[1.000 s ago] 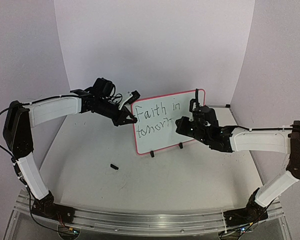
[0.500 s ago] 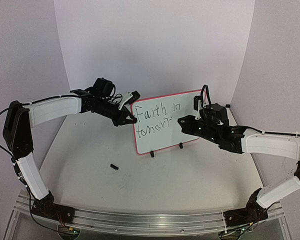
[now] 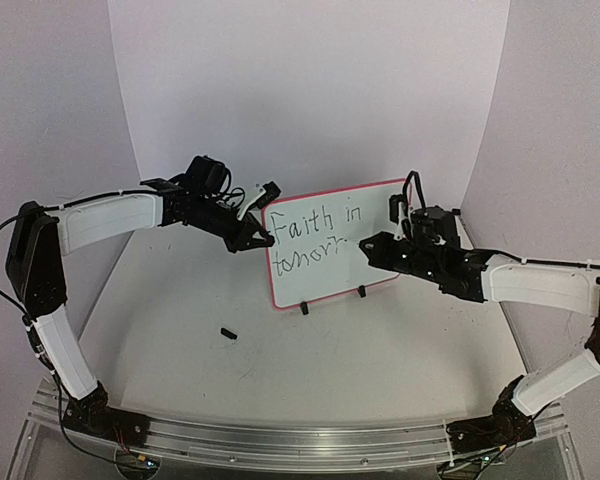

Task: Write a sentence on the whiteboard
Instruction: Write on the whiteboard with the whiteboard marker without the cap.

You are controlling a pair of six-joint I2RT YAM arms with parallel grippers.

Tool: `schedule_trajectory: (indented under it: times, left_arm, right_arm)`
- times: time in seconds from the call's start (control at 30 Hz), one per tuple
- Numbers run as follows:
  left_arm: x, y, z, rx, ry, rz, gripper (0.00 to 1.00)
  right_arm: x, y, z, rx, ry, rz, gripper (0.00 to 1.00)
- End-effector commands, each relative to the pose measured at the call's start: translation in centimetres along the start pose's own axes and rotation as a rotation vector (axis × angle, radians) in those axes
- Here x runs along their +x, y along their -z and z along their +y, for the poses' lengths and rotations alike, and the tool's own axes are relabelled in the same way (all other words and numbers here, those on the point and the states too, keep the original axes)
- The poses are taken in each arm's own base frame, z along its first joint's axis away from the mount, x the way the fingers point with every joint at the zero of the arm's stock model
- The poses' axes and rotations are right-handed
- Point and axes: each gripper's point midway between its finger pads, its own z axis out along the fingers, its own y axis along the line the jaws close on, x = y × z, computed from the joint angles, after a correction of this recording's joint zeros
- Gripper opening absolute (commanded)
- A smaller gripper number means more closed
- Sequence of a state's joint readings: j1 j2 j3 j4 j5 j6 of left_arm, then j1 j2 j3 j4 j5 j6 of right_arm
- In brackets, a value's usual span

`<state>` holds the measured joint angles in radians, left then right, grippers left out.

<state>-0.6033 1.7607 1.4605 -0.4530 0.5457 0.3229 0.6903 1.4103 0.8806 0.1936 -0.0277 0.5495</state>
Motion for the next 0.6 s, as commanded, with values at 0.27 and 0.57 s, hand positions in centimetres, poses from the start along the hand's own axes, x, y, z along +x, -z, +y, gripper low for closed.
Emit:
schedule_trajectory:
  times: [0.27, 0.57]
  left_arm:
    - [2.8, -0.4, 0.6, -0.048, -0.007, 0.112, 0.00]
    - [2.9, -0.5, 0.6, -0.048, -0.006, 0.115, 0.00]
  right_arm:
    - [-1.0, -1.2, -0.5, 0.047, 0.003, -0.033, 0.00]
    - [-1.9, -1.1, -1.1, 0.087, 0.003, -0.075, 0.00]
